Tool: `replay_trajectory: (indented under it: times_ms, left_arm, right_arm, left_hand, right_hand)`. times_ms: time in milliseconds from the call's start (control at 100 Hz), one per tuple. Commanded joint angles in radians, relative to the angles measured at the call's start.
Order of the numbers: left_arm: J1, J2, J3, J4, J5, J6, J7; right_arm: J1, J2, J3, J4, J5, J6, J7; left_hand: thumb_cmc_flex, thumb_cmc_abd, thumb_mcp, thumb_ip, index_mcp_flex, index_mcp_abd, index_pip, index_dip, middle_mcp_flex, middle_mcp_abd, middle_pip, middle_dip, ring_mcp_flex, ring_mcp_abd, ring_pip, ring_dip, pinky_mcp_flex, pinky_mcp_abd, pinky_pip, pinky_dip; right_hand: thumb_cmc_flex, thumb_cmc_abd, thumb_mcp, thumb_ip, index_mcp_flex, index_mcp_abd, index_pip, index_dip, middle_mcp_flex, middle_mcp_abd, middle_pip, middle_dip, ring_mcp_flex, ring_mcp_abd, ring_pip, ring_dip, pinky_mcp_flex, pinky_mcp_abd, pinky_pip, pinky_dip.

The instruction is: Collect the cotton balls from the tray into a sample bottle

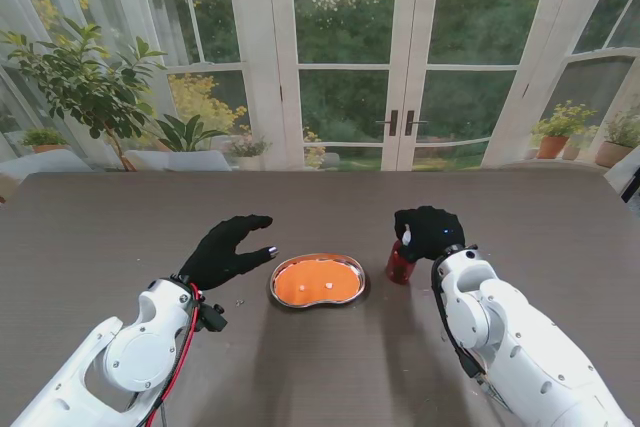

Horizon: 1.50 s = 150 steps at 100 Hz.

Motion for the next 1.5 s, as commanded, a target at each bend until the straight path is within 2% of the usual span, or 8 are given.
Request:
replay_trajectory:
  times_ms: [0,200,350,490,750,1020,1320,1490]
  left_arm:
    - [0.000,-0.002,0.002,-0.002,-0.005,0.004,-0.020]
    - [-0.007,-0.002,0.010,0.004,-0.007,0.005,-0.021]
    - [-0.015,-0.001,0.020,0.015,0.000,-0.006,-0.019]
    - [-0.026,0.002,0.029,0.029,0.017,-0.033,-0.022]
    - [-0.068,0.008,0.064,0.067,0.049,-0.113,-0.028]
    - [-0.156,0.002,0.142,0.119,0.058,-0.130,-0.014]
    - [-0.233,-0.008,0.209,0.161,0.037,-0.133,-0.002]
    - [-0.256,-0.012,0.230,0.173,0.039,-0.123,0.005]
  right_arm:
    - [0.000,-0.004,0.001,-0.006,0.006,-0.006,0.022]
    - [-0.004,-0.010,0.020,-0.054,0.034,-0.004,0.042]
    - [-0.019,-0.020,0.042,-0.127,0.083,0.018,0.063]
    - [-0.022,-0.027,0.048,-0.186,0.111,0.030,0.071]
    - [0.003,-0.040,0.031,-0.248,0.172,0.045,0.086]
    - [0.029,-0.054,-0.005,-0.285,0.240,0.053,0.094]
    - [0.035,-0.065,-0.038,-0.314,0.307,0.044,0.098]
    - [0.028,-0.068,-0.046,-0.335,0.332,0.037,0.106]
  left_hand:
    - [-0.003,0.032,-0.022,-0.025,0.005,-0.014,-0.007,0.002,0.005,-0.011,-0.008,-0.002,-0.001,0.005,-0.012,0.005,-0.004,0.002,-0.029,0.015]
    - [0.001,0.028,-0.020,-0.025,-0.006,-0.018,-0.011,0.001,0.001,-0.017,-0.009,-0.002,-0.004,0.002,-0.013,0.004,-0.006,0.001,-0.029,0.014]
    - [0.009,0.003,-0.012,-0.026,-0.029,-0.049,-0.018,-0.002,-0.004,-0.037,-0.008,-0.002,-0.004,-0.014,-0.012,0.005,-0.002,-0.012,-0.028,0.015]
    - [-0.008,-0.055,0.043,-0.037,-0.089,-0.078,-0.034,-0.007,-0.029,-0.068,-0.007,-0.002,-0.010,-0.044,-0.009,0.005,0.006,-0.050,-0.028,0.010]
    - [-0.050,-0.194,0.129,-0.061,-0.164,-0.065,-0.028,0.020,-0.114,-0.114,-0.004,0.004,-0.042,-0.127,0.003,0.005,0.016,-0.150,-0.036,-0.012]
    - [-0.071,-0.233,0.131,-0.075,-0.214,-0.025,-0.033,0.043,-0.182,-0.117,-0.009,0.008,-0.091,-0.180,0.004,-0.002,-0.002,-0.203,-0.055,-0.035]
    - [-0.089,-0.241,0.130,-0.083,-0.221,0.007,-0.041,0.047,-0.193,-0.095,-0.011,0.005,-0.091,-0.182,0.015,-0.008,0.003,-0.204,-0.060,-0.050]
    - [-0.093,-0.238,0.127,-0.084,-0.219,0.032,-0.043,0.047,-0.192,-0.068,-0.011,0.005,-0.090,-0.166,0.019,-0.011,0.004,-0.193,-0.059,-0.055]
  right_hand:
    - [0.111,0.033,0.092,0.028,0.055,0.012,0.115,0.007,0.065,-0.066,0.096,0.043,0.049,-0.061,0.039,0.026,0.042,-0.045,0.062,0.030]
    - [0.112,0.050,0.094,0.034,0.043,0.011,0.132,0.010,0.057,-0.064,0.103,0.058,0.049,-0.073,0.061,0.038,0.057,-0.066,0.060,0.047]
    - [0.113,0.059,0.090,0.036,0.039,0.016,0.135,0.012,0.052,-0.061,0.104,0.064,0.048,-0.072,0.063,0.040,0.058,-0.069,0.058,0.054]
    - [0.113,0.063,0.087,0.038,0.039,0.017,0.135,0.012,0.050,-0.059,0.104,0.068,0.048,-0.069,0.066,0.043,0.057,-0.065,0.057,0.061]
    - [0.115,0.071,0.081,0.042,0.037,0.018,0.134,0.013,0.047,-0.058,0.102,0.072,0.048,-0.069,0.063,0.045,0.057,-0.064,0.053,0.069]
    - [0.118,0.074,0.077,0.044,0.036,0.024,0.132,0.015,0.046,-0.053,0.101,0.074,0.047,-0.066,0.064,0.047,0.058,-0.064,0.052,0.072]
    - [0.118,0.077,0.074,0.045,0.035,0.025,0.130,0.018,0.044,-0.052,0.099,0.078,0.048,-0.069,0.065,0.049,0.058,-0.064,0.050,0.076]
    - [0.120,0.080,0.073,0.047,0.034,0.026,0.129,0.019,0.043,-0.050,0.098,0.080,0.047,-0.063,0.065,0.050,0.058,-0.064,0.050,0.077]
